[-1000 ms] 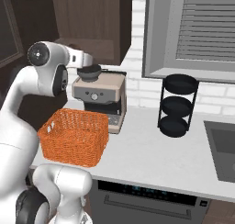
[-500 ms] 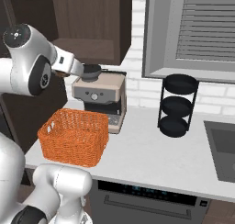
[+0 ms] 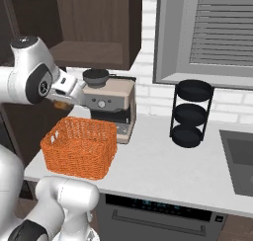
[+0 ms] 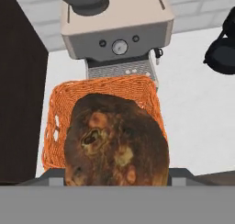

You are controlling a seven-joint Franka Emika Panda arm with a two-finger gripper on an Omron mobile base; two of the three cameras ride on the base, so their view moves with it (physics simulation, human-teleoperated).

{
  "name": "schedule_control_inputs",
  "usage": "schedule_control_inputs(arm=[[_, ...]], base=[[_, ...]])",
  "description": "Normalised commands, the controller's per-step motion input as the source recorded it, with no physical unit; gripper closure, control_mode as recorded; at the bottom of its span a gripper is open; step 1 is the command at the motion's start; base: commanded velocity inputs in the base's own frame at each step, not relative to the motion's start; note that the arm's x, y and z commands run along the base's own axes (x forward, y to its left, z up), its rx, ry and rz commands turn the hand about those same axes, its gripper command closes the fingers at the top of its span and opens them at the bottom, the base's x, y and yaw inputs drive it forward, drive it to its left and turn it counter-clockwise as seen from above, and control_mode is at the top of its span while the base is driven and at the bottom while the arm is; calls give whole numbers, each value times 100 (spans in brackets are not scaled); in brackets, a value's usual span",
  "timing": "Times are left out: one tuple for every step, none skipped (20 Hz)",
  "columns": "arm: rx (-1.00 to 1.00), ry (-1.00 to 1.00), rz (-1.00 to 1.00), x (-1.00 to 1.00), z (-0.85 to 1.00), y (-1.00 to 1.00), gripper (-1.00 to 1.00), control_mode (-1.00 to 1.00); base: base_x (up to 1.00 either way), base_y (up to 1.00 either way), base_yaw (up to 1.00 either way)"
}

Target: Open the cabinet, pick up the bread from the cabinet and place it in the basket. Then move the basket to the dining counter.

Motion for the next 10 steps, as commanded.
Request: schedule_control_inputs(arm=[[0, 18, 4, 65, -89, 9, 100, -100], [0, 12, 5, 53, -98, 3, 100, -100], [0, 13, 5, 36, -100, 0, 100, -100], [0, 11, 4, 29, -100, 0, 100, -100], [0, 9, 4, 29, -100, 0, 100, -100], [0, 7, 4, 38, -96, 0, 100, -100], [0, 5, 3, 50, -74, 0, 100, -100], [0, 7, 3, 47, -79, 0, 100, -100], [0, 17, 5, 36, -84, 0, 100, -100], [0, 15, 5, 41, -88, 3, 100, -100]], base=[[0, 0, 0], [0, 0, 0], [0, 0, 0], [0, 0, 0], [0, 0, 0], [0, 0, 0], [0, 0, 0], [0, 0, 0], [0, 0, 0], [0, 0, 0]])
